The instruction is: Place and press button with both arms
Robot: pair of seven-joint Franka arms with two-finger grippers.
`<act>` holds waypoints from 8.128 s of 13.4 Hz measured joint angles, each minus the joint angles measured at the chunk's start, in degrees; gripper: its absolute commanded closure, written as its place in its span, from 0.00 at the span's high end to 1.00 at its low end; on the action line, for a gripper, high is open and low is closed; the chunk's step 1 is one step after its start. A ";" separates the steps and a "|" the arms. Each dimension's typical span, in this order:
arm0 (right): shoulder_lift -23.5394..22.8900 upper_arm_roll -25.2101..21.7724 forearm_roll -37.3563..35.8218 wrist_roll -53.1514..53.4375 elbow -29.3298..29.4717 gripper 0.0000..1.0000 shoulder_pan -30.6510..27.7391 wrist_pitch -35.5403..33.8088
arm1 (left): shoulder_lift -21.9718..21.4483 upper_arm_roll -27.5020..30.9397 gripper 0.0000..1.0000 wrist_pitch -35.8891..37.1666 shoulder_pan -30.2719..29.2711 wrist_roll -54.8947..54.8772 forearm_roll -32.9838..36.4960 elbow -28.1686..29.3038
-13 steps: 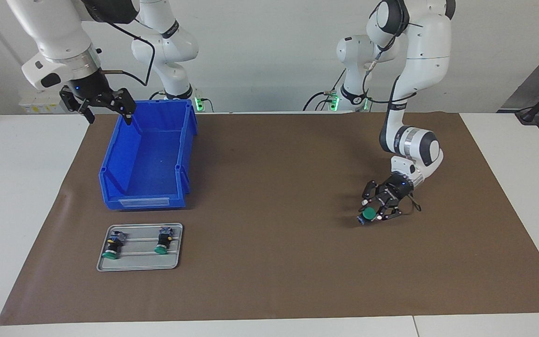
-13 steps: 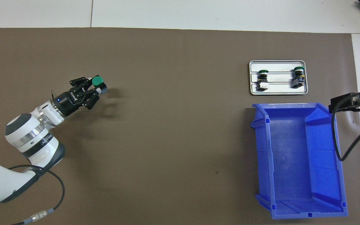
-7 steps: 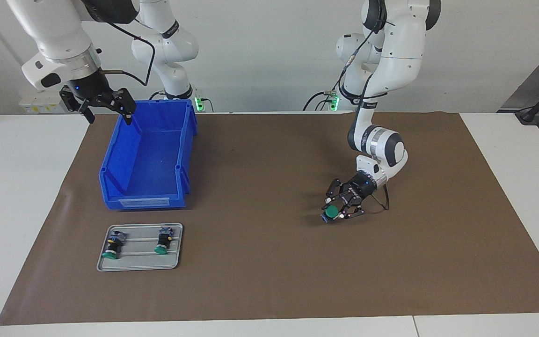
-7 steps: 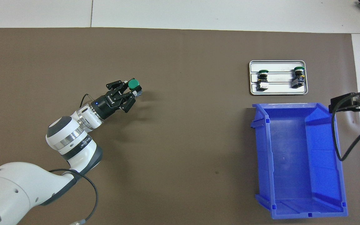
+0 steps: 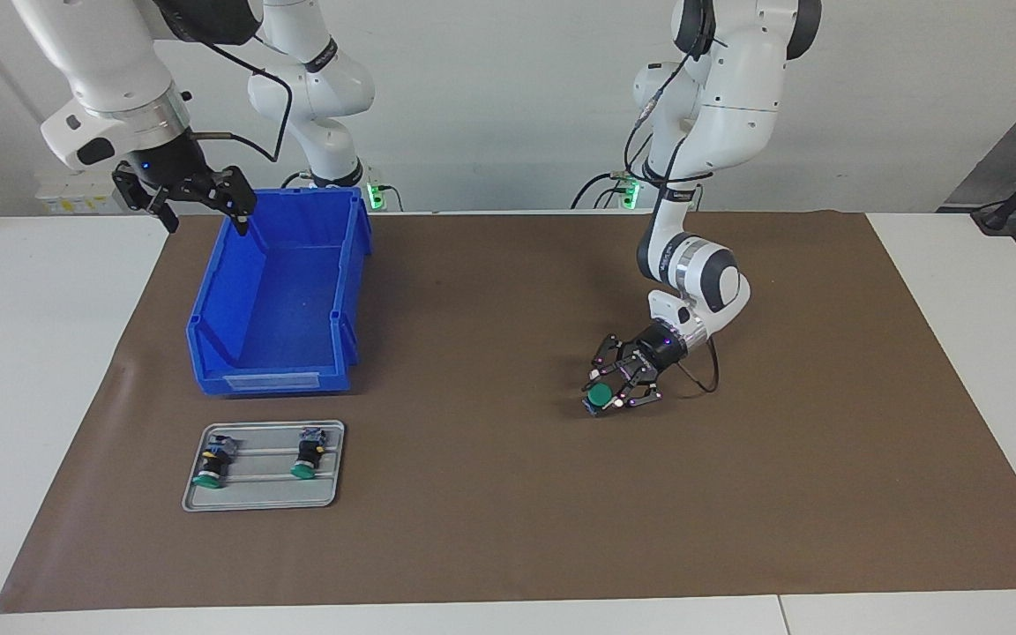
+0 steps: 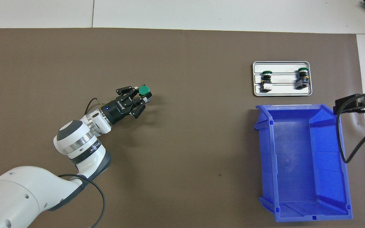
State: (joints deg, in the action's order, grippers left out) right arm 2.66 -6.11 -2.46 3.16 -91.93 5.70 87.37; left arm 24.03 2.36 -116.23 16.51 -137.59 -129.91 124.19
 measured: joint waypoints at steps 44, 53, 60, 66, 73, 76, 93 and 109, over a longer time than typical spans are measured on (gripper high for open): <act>0.00 0.00 0.00 0.00 0.00 1.00 0.00 0.00 | -8.13 1.06 0.00 -18.56 9.07 121.13 116.14 -18.39; 0.00 0.00 0.00 0.00 0.00 1.00 0.00 0.00 | -5.02 1.21 0.00 -18.17 12.26 126.81 125.63 -18.88; 0.00 0.00 0.00 0.00 0.00 1.00 0.00 0.00 | -11.07 2.75 0.00 -4.14 6.01 127.05 125.98 -23.46; 0.00 0.00 0.00 0.00 0.00 1.00 0.00 0.00 | -16.61 3.08 1.00 6.53 -5.79 126.24 126.29 -23.25; 0.00 0.00 0.00 0.00 0.00 1.00 0.00 0.00 | -23.98 3.11 1.00 14.20 -11.07 126.15 126.32 -23.68; 0.00 0.00 0.00 0.00 0.00 1.00 0.00 0.00 | -24.74 3.06 1.00 20.18 -11.21 126.15 127.01 -28.24; 0.00 0.00 0.00 0.00 0.00 1.00 0.00 0.00 | -21.72 2.32 1.00 28.56 -11.24 127.36 129.04 -38.09; -17.67 1.05 4.68 26.54 0.26 1.00 24.86 28.15 | -23.43 -2.96 1.00 30.75 -15.64 128.27 129.07 -36.59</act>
State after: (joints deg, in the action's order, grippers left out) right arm -15.00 -5.06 2.21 29.70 -91.67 30.56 115.52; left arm 0.60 -0.60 -85.48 0.87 -9.32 -0.84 87.60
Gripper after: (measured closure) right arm 0.000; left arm 0.000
